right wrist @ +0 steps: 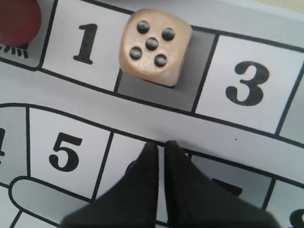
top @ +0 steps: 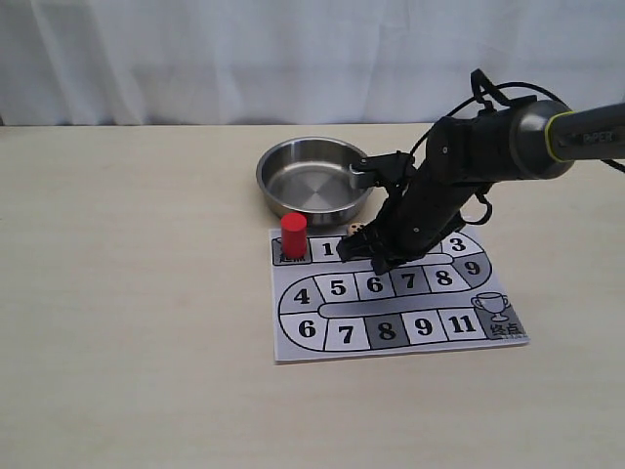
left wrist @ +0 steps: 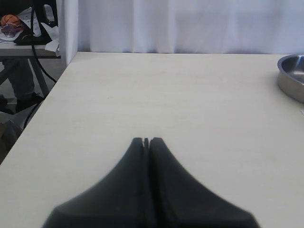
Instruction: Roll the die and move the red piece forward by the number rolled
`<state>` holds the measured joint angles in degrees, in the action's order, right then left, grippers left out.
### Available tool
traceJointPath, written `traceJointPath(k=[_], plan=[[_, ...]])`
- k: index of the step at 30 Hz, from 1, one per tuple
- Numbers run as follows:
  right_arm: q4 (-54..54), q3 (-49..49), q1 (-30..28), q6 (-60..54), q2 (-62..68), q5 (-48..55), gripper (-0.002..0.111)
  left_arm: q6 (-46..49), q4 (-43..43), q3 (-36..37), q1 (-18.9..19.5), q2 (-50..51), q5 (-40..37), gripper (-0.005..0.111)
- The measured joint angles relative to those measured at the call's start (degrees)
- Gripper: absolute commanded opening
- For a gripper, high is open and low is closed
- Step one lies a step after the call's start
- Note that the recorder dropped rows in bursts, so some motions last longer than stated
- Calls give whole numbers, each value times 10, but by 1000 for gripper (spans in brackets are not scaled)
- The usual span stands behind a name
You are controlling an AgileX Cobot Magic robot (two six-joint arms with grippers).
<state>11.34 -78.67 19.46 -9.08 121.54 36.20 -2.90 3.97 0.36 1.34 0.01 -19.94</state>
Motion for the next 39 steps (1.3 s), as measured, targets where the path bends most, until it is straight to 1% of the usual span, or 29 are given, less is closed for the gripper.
traceJointPath(k=[12,14,20,22,23,25,28,29,32,34,37,39], plan=[[0,-2,0,-2,-3,6,5,0,0,0,0,0,0,0],[1,-2,0,-1,-11,16,12,0,0,0,0,0,0,0],[1,-21,0,8,-47,75,43,0,0,0,0,0,0,0],[1,-35,2,15,-52,98,51,0,0,0,0,0,0,0],[1,-41,5,19,-53,106,53,0,0,0,0,0,0,0],[-1,-51,15,22,-54,111,53,0,0,0,0,0,0,0],[-24,-76,52,54,-54,108,53,0,0,0,0,0,0,0],[-39,-81,63,75,-54,103,53,0,0,0,0,0,0,0],[-129,-90,110,165,-54,60,53,0,0,0,0,0,0,0],[-153,-90,124,193,-54,30,53,0,0,0,0,0,0,0],[-158,-90,134,212,-54,-16,53,0,0,0,0,0,0,0],[-160,-90,134,217,-52,-35,59,0,0,0,0,0,0,0]])
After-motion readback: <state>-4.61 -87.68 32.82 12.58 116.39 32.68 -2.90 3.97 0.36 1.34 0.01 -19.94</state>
